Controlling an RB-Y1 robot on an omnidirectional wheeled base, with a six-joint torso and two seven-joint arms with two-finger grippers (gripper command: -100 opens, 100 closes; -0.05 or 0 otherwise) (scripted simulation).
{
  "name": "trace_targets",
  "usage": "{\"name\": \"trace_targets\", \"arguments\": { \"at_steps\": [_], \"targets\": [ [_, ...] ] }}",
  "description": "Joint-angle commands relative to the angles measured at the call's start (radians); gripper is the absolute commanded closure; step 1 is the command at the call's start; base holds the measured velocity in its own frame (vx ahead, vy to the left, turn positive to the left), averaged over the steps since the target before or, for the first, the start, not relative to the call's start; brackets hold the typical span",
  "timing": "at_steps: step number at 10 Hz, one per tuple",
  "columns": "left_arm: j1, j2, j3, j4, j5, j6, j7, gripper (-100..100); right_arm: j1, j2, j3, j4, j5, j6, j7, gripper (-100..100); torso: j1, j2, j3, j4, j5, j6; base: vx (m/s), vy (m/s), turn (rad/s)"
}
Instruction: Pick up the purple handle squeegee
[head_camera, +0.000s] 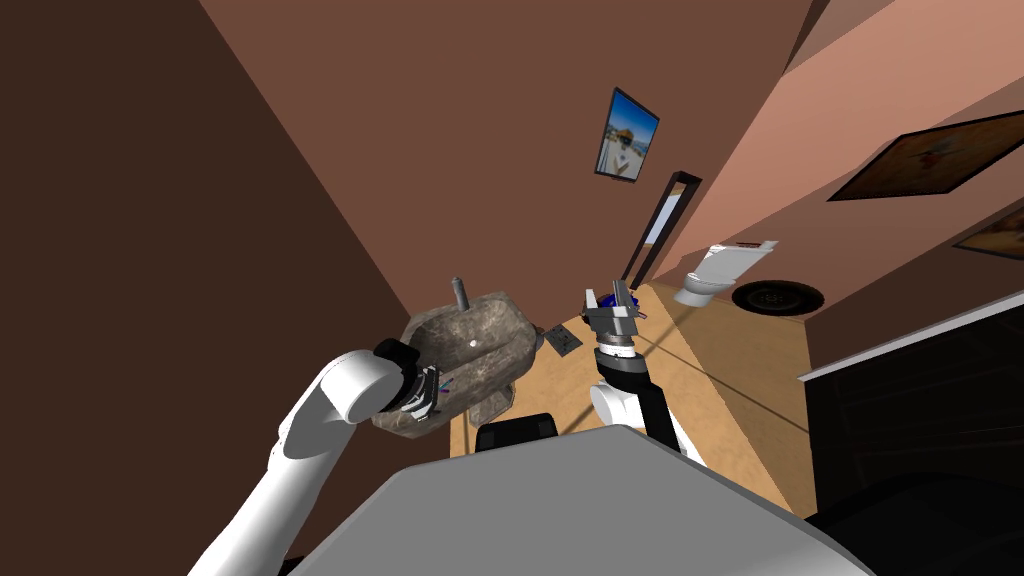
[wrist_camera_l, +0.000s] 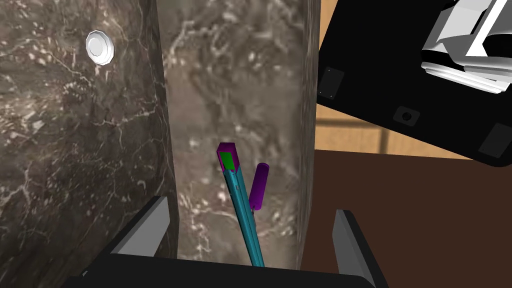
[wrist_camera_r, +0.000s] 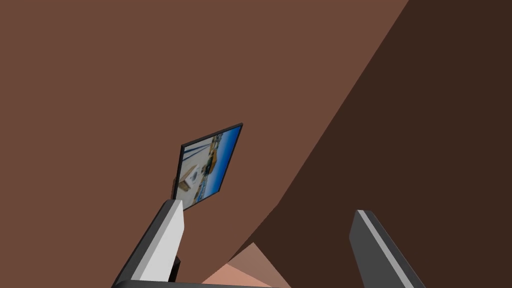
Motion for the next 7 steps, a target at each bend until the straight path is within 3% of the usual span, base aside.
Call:
{"name": "trace_targets", "arguments": {
  "at_steps": [1, 2, 5, 6, 7],
  "targets": [
    [0.0, 0.0, 0.0, 0.0, 0.0, 0.0, 0.0, 0, 0.0, 0.0, 0.0, 0.0, 0.0, 0.0, 0.0, 0, 0.0, 0.0, 0.0, 0.0, 0.0, 0.0, 0.0, 0.0, 0.0],
    [0.001, -0.003, -0.006, 0.035, -0.015, -0.03, -0.018, -100, 0.0, 0.0, 0.0, 0.0, 0.0, 0.0, 0.0, 0, 0.0, 0.0, 0.0, 0.0, 0.0, 0.0, -0.014, -0.009, -0.031],
    [0.002, -0.008, -0.017, 0.105, -0.045, -0.089, -0.055, -100, 0.0, 0.0, 0.0, 0.0, 0.0, 0.0, 0.0, 0, -0.002, 0.002, 0.001, 0.0, 0.0, 0.0, -0.033, -0.016, -0.032],
    [0.005, -0.004, -0.008, 0.09, -0.034, -0.074, -0.049, -100, 0.0, 0.0, 0.0, 0.0, 0.0, 0.0, 0.0, 0, -0.001, 0.003, 0.001, 0.001, 0.0, 0.0, -0.016, -0.006, -0.005],
    [0.006, -0.004, -0.008, 0.092, -0.034, -0.079, -0.052, 100, 0.0, 0.0, 0.0, 0.0, 0.0, 0.0, 0.0, 0, -0.001, 0.002, 0.001, 0.0, 0.0, 0.0, 0.0, 0.0, 0.0]
  ]
}}
